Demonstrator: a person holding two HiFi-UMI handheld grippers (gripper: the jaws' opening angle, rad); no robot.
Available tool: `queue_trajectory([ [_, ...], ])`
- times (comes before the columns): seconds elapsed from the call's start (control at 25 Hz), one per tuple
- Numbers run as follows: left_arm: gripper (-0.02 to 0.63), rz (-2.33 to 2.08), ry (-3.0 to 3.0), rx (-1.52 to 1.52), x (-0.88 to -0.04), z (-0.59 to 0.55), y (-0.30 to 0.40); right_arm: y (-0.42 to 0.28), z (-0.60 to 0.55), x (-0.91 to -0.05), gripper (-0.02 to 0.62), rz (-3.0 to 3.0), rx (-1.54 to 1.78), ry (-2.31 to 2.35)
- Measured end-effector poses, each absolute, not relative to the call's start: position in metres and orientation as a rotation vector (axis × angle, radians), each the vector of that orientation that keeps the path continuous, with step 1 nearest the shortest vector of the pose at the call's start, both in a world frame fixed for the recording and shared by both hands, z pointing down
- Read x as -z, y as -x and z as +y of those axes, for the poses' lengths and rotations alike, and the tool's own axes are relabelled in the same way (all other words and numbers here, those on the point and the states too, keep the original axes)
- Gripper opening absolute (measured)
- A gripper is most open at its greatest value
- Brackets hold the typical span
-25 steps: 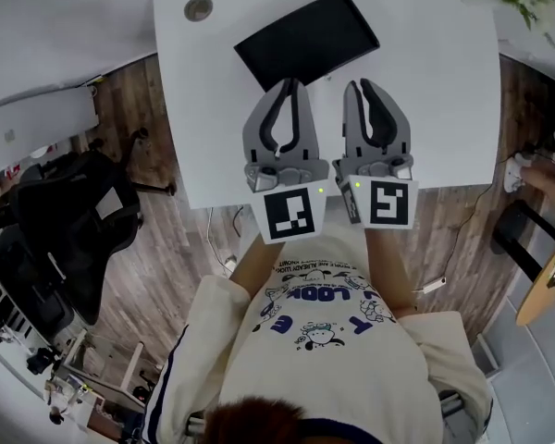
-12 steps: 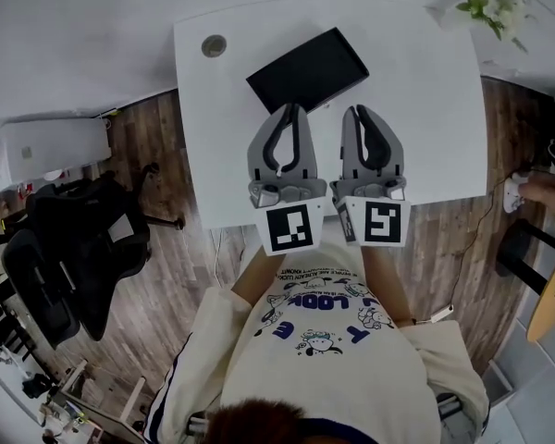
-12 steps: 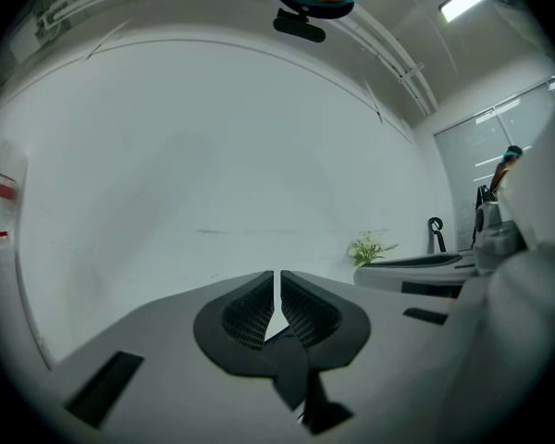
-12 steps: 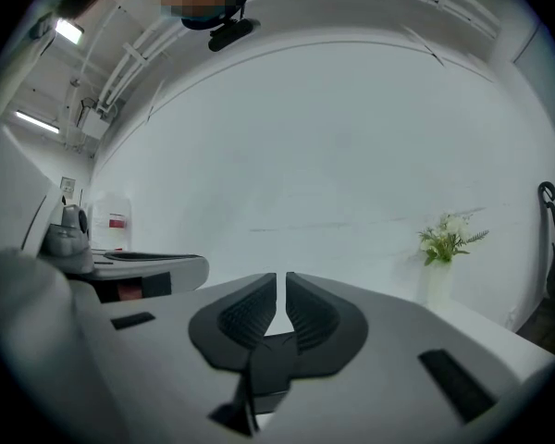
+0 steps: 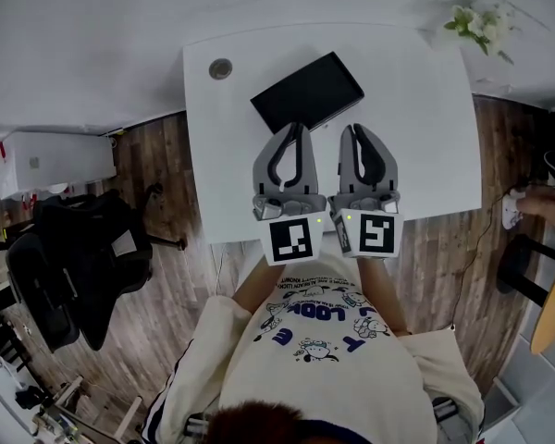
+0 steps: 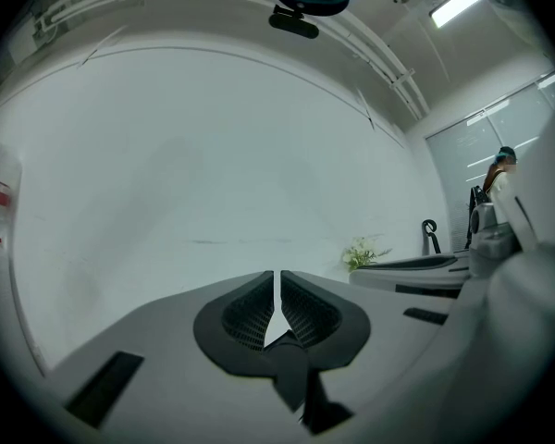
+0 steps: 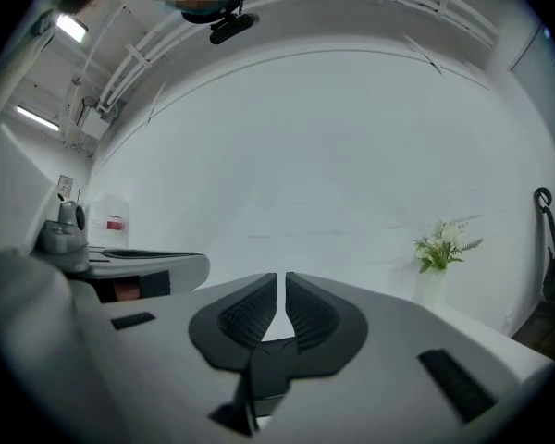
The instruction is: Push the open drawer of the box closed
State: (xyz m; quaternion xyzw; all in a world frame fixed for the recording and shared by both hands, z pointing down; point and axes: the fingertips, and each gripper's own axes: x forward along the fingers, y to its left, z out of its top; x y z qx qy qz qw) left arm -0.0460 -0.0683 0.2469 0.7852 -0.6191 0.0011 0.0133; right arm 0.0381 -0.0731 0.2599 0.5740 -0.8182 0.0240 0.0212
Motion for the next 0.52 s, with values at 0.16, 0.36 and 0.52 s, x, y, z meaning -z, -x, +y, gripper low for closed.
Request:
queue_trajectory([
  [0.16, 0.032, -1.927, -2.454, -0.005, -0.2446, -0.0660, 0.0457, -0.0384, -0.0714, -0.2565, 0.046, -2.536, -0.067, -1.786],
  [0.36, 0.032, -1.930, -2.474, -0.006, -0.2412, -0.0635, 0.0443, -0.0390, -0.0699, -0.2532, 0.046, -2.541, -0.053, -1.795],
  [0.52, 0.032, -1.931, -2.478, 0.000, -0.2399, -0.0616, 0.0438, -0.0382, -0.0678, -0.2538, 0.046, -2.543, -0.053, -1.787],
])
